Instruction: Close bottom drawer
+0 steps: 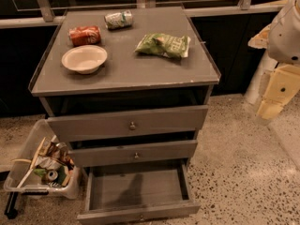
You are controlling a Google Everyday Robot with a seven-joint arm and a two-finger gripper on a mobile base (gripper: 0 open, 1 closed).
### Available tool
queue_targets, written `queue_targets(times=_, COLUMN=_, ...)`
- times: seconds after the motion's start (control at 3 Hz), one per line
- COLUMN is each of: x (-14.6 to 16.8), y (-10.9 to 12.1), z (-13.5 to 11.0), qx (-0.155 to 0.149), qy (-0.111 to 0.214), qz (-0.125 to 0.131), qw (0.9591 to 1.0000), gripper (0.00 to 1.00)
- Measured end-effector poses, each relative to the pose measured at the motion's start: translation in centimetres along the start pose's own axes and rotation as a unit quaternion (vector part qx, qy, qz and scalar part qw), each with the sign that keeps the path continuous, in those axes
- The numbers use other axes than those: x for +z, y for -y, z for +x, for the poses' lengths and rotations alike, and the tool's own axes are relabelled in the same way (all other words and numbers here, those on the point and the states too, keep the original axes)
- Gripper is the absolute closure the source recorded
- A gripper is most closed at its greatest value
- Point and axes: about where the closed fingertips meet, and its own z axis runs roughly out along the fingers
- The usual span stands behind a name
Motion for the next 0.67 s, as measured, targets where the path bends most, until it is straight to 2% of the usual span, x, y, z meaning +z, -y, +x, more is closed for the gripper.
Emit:
queue_targets(times=0.33, x=0.1, y=-0.1, z=-0.1, qx=0.000, qy=0.003, qz=0.004, qw=1.0000, gripper=0.00)
queue_targets(times=0.67, x=1.9, y=-0.7, z=0.6, qx=0.003, qy=0.010, qz=-0.004, qw=0.9999, gripper=0.16)
